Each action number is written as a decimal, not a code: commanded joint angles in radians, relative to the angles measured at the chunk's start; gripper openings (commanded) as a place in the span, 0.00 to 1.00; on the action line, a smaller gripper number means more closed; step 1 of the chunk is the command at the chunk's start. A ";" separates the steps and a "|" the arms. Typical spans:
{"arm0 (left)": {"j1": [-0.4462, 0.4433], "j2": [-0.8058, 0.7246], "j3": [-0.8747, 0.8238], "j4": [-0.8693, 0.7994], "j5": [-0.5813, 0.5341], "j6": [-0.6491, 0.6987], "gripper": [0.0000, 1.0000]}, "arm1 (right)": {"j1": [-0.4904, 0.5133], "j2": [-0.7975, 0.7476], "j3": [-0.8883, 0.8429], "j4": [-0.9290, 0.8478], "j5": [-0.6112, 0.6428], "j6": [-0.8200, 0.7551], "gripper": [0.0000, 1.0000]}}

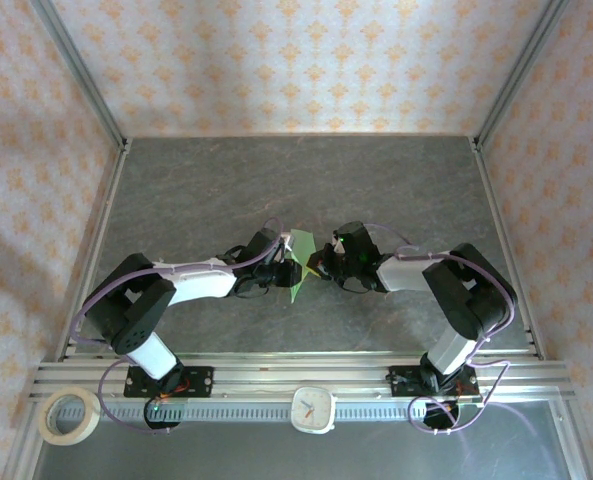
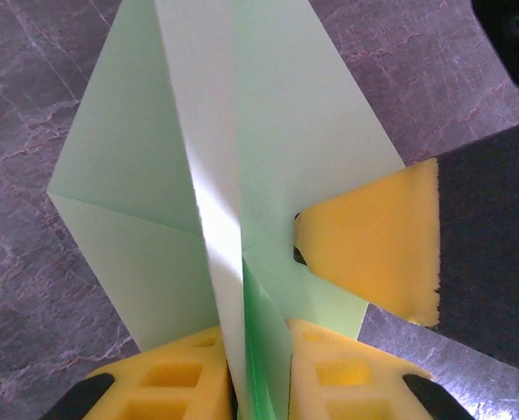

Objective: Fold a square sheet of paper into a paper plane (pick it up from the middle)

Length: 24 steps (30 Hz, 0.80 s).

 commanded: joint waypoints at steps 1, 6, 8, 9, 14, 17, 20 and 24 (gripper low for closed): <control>-0.005 0.019 0.024 -0.006 -0.008 0.011 0.22 | 0.006 0.014 -0.007 0.019 -0.001 -0.010 0.05; -0.005 0.027 0.028 -0.010 -0.013 0.012 0.15 | 0.006 0.013 -0.008 0.019 -0.005 -0.011 0.06; -0.005 0.028 0.027 -0.012 -0.019 0.011 0.10 | 0.006 0.013 -0.008 0.019 -0.006 -0.012 0.06; -0.005 0.027 0.028 -0.016 -0.021 0.011 0.09 | 0.006 0.011 -0.007 0.018 -0.006 -0.012 0.07; -0.011 0.011 0.036 -0.061 -0.088 0.039 0.07 | 0.006 -0.017 -0.001 -0.004 0.002 -0.027 0.19; -0.023 -0.001 0.051 -0.107 -0.178 0.024 0.07 | 0.001 -0.056 0.003 -0.054 0.053 -0.053 0.29; -0.037 -0.004 0.065 -0.145 -0.251 -0.016 0.07 | -0.019 -0.103 -0.018 -0.095 0.107 -0.068 0.35; -0.048 0.010 0.090 -0.208 -0.342 -0.040 0.07 | -0.067 -0.173 -0.078 -0.100 0.133 -0.060 0.39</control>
